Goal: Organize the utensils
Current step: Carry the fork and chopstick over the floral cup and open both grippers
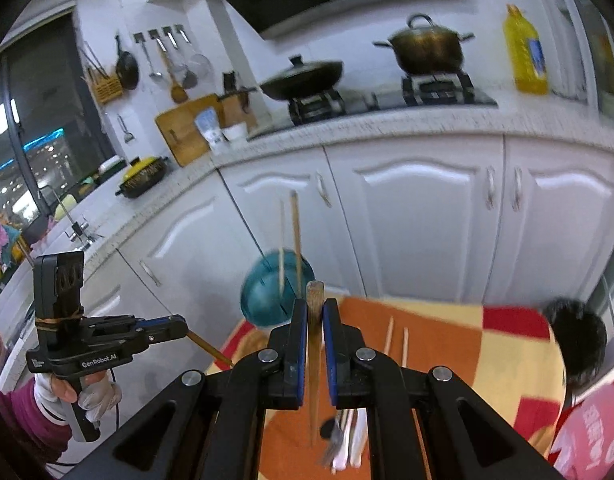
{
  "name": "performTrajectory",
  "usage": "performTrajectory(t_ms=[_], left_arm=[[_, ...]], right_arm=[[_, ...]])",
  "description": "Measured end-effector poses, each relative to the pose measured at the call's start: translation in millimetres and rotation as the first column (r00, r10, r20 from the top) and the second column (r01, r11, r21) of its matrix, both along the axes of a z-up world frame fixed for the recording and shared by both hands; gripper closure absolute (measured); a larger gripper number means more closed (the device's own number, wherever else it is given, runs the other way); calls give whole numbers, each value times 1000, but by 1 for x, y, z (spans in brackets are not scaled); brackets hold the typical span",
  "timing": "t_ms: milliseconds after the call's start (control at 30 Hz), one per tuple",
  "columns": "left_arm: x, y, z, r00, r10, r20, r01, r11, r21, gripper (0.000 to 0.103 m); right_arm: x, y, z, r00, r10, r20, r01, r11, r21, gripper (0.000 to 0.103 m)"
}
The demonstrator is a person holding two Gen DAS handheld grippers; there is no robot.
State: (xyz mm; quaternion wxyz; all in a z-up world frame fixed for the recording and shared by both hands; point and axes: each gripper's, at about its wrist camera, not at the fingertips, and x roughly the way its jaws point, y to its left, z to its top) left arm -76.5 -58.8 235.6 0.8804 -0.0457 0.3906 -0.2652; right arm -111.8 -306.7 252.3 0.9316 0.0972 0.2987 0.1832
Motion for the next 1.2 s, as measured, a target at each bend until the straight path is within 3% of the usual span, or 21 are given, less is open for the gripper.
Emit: performTrajectory(t_ms=[267, 500, 800, 1200], left_arm=[[29, 22, 42, 988, 103, 114, -104, 995, 1, 99], [74, 17, 31, 984, 146, 100, -149, 989, 16, 99], [113, 2, -4, 986, 153, 69, -160, 981, 111, 99], [130, -6, -51, 988, 150, -20, -144, 973, 181, 99]], right_arm=[[39, 20, 52, 994, -2, 113, 2, 1000, 6, 96], [92, 38, 66, 992, -15, 128, 18, 1000, -15, 96], [145, 55, 49, 992, -29, 122, 34, 999, -40, 96], [194, 73, -37, 995, 31, -90, -33, 999, -15, 95]])
